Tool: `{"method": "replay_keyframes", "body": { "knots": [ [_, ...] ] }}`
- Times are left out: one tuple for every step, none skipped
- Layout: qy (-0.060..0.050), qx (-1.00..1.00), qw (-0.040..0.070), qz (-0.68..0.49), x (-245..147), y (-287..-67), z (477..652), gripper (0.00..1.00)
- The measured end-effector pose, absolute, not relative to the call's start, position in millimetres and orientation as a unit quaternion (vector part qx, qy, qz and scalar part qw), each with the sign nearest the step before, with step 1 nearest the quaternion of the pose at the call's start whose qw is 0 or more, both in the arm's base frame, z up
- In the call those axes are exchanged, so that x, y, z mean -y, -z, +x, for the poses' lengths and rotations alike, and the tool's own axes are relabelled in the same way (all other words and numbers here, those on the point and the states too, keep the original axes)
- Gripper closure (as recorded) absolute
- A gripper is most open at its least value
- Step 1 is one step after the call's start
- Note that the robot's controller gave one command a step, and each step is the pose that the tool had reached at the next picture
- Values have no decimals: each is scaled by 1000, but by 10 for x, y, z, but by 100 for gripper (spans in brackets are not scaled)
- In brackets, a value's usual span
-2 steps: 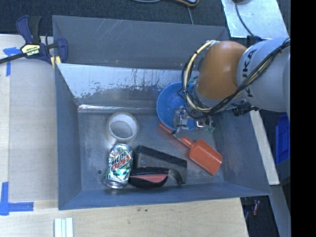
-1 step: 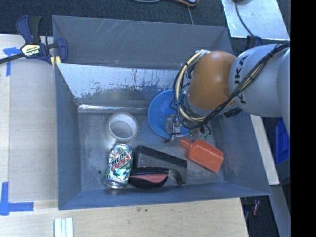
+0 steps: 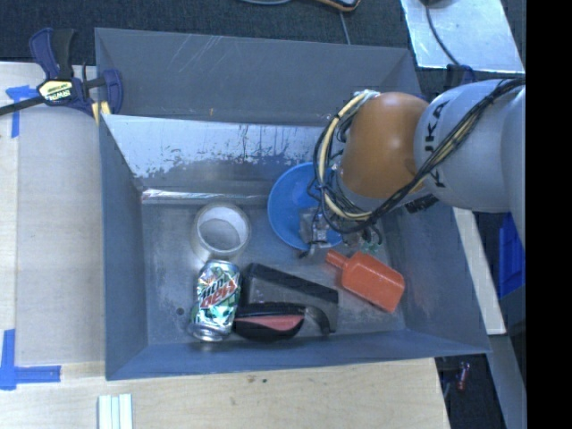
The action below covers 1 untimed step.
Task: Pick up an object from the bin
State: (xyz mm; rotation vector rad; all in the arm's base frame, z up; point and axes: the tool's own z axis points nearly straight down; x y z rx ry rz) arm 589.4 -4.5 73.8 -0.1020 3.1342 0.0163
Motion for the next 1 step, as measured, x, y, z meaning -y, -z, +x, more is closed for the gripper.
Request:
{"method": "replay_keyframes", "body": {
  "knots": [
    [-5, -999, 3, -31, 48, -741, 5899, 100]
  ]
}}
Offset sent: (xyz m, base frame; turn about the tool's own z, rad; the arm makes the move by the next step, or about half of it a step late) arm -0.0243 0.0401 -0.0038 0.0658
